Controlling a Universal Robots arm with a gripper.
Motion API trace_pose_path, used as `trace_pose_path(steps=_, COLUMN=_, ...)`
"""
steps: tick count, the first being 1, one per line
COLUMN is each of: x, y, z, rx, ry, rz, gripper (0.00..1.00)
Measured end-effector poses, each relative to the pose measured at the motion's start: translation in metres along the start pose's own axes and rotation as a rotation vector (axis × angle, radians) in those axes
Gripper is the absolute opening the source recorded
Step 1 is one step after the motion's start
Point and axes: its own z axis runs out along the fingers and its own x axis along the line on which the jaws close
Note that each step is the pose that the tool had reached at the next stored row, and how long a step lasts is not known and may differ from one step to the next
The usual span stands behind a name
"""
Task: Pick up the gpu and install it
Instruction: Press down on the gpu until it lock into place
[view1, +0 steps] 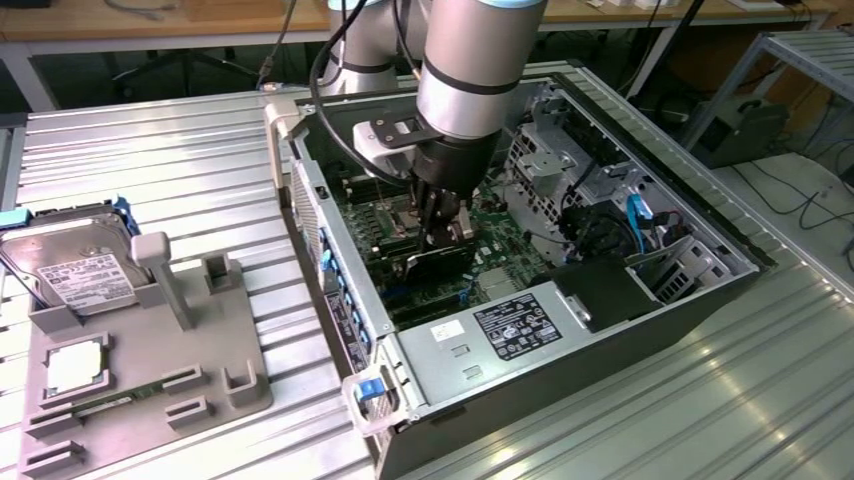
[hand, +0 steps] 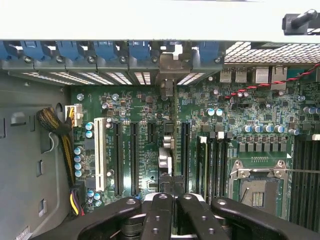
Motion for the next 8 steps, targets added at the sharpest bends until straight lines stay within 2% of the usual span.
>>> trace_pose_path(steps=6, x=0.0000, y=0.0002, z=0.0000, rx=0.0000, ry=0.0000, rz=0.000, gripper=0.11)
trace_pose_path(steps=8, x=0.0000, y=0.0038, z=-0.0001, rx=-0.0002, ry=0.0001, rz=0.000, gripper=0.11)
